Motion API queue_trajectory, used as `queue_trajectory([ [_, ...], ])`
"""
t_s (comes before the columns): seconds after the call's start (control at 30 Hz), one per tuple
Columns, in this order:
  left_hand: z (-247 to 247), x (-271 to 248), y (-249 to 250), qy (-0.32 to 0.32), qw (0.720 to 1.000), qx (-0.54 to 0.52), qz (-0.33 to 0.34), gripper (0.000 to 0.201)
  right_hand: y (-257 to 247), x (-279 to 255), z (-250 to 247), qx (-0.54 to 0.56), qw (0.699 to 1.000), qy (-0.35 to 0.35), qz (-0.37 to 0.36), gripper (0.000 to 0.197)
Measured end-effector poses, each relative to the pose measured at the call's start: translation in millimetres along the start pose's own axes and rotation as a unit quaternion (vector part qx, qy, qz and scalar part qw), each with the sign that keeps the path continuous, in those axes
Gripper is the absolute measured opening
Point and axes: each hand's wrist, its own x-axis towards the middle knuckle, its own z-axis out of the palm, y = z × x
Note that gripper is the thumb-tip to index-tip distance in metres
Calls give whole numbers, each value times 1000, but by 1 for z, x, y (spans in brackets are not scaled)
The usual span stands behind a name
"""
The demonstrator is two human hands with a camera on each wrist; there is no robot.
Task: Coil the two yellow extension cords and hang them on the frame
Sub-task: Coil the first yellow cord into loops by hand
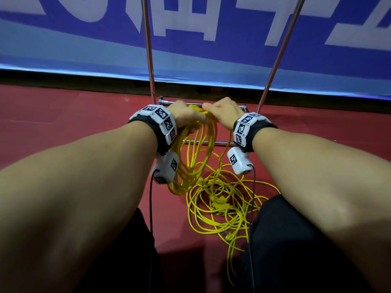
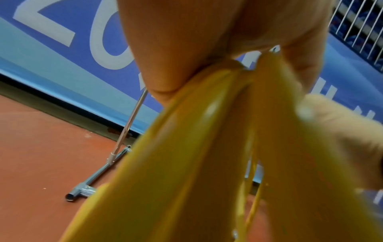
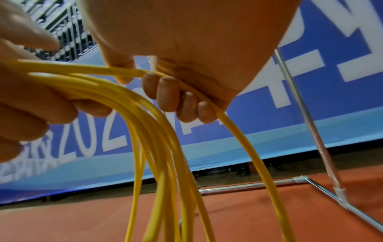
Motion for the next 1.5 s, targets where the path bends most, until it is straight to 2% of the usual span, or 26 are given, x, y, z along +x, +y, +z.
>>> queue_trajectory([
  [0.07, 1, -1, -4, -5, 999, 44, 5, 23, -6, -1, 1, -20, 999, -30, -13, 60],
  [0.27, 4, 4, -5, 60, 988, 139, 23, 16, -3, -3, 1, 28, 997, -74, 19, 64],
  [0.4, -2, 8, -4, 94, 983, 149, 45, 15, 30, -4, 6, 70, 987, -125, 70, 70],
  [0.47, -6, 10, -7, 103, 984, 138, 52, 16, 49, -5, 8, 93, 980, -147, 99, 67],
  [0.57, -11, 11, -10, 103, 985, 129, 52, 15, 60, -1, 9, 131, 976, -119, 126, 61],
  [0.77, -11, 13, -21, 51, 988, 144, 20, 21, 24, -1, -8, -13, 997, -28, 76, 59],
  [0.9, -6, 13, -26, 24, 990, 141, -5, 23, 3, -7, -7, -69, 994, -81, 24, 62],
  [0.97, -2, 13, -24, 24, 989, 145, -5, 24, -2, -6, 0, -84, 990, -108, 23, 63],
  [1.1, 0, 16, -20, 36, 989, 143, 6, 22, 1, -2, 7, -26, 991, -117, 52, 62],
  [1.27, -4, 18, -15, 72, 986, 146, 35, 26, 26, -1, 11, 140, 973, -144, 114, 58],
  [1.4, -6, 18, -12, 103, 984, 137, 52, 24, 33, -6, 15, 151, 965, -159, 141, 54],
  [1.5, -6, 19, -13, 104, 986, 113, 58, 24, 27, -2, 14, 160, 971, -109, 138, 52],
])
